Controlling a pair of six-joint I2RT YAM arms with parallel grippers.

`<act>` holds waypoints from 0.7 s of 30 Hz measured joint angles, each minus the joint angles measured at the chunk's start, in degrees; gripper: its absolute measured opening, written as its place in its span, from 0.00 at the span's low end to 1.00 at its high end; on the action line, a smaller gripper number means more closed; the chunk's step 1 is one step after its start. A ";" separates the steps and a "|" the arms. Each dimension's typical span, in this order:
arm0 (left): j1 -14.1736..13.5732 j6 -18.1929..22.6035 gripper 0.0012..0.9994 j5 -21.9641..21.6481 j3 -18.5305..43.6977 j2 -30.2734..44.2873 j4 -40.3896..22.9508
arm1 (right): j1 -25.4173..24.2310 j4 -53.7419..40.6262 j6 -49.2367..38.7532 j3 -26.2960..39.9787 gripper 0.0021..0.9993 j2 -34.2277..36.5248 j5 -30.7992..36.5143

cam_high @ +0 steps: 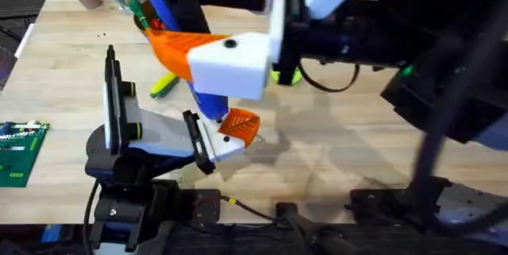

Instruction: Pick up the gripper from the table and insert it into the empty holder that is missing its gripper. Then pick up a screw, insert it into the mounting hole, and use the screwdriver to tighten it. Finally, clean up the table by picking up the vegetable and placing it into the bucket.

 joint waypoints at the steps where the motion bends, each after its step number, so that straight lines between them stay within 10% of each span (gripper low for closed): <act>1: 0.00 0.00 0.00 -0.01 0.00 0.00 0.00 | 0.26 -0.02 0.02 0.46 0.99 0.64 0.02; 13: 0.00 0.00 0.00 0.00 0.00 0.00 -0.02 | 1.02 0.02 -0.09 1.06 0.97 2.08 0.22; 21: 0.00 -0.04 0.00 -0.02 0.00 0.00 -0.02 | 1.04 0.84 -0.24 1.06 0.45 2.08 0.39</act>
